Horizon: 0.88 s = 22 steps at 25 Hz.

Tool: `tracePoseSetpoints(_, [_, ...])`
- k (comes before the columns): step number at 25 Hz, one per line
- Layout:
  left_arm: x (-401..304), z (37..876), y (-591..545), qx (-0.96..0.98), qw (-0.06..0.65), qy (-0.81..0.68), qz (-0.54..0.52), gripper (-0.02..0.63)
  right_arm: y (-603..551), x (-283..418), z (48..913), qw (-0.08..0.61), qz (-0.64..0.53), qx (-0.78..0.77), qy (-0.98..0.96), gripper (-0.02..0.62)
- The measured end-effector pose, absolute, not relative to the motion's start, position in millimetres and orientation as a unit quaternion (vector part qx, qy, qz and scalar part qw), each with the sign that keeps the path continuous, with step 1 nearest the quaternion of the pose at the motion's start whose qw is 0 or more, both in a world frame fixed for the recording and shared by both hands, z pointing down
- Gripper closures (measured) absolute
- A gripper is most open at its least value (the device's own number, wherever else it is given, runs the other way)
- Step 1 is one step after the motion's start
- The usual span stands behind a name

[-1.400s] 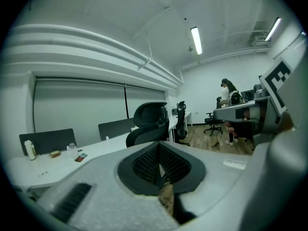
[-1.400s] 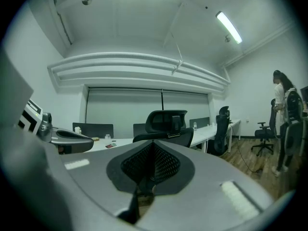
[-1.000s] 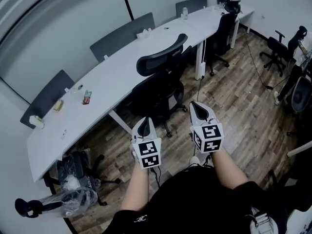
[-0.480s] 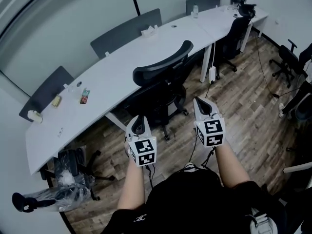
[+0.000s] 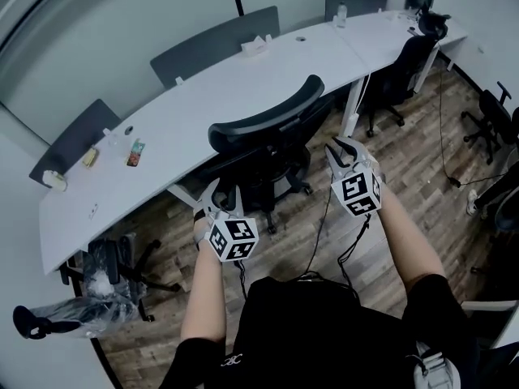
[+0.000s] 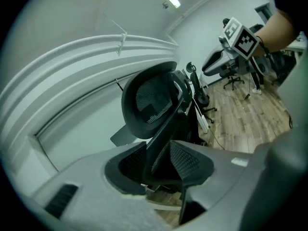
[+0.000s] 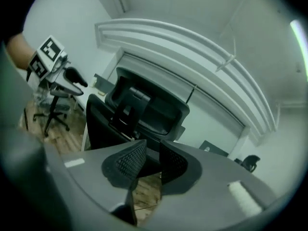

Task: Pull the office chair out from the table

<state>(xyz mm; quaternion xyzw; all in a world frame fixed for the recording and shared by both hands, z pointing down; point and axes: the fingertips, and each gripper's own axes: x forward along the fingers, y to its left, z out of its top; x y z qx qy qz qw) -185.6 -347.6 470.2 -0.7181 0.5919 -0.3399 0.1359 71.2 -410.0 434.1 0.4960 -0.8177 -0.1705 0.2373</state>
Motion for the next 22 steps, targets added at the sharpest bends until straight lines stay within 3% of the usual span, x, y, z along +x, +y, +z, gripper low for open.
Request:
tracePoseSetpoints(8, [-202, 495, -386, -0.687, 0.156, 0.564, -0.431, 0.35, -492, 85, 469, 0.393, -0.304, 0.411, -0.764, 0.374])
tracePoseSetpoints(18, [-230, 518, -419, -0.651, 0.152, 0.559, -0.49, 0.334, -554, 79, 502, 0.482, -0.373, 0.358, -0.707, 0.274])
tracePoseSetpoints(22, [-231, 522, -424, -0.657, 0.147, 0.553, -0.49, 0.345, -568, 78, 505, 0.496, -0.369, 0.35, -0.704, 0.272])
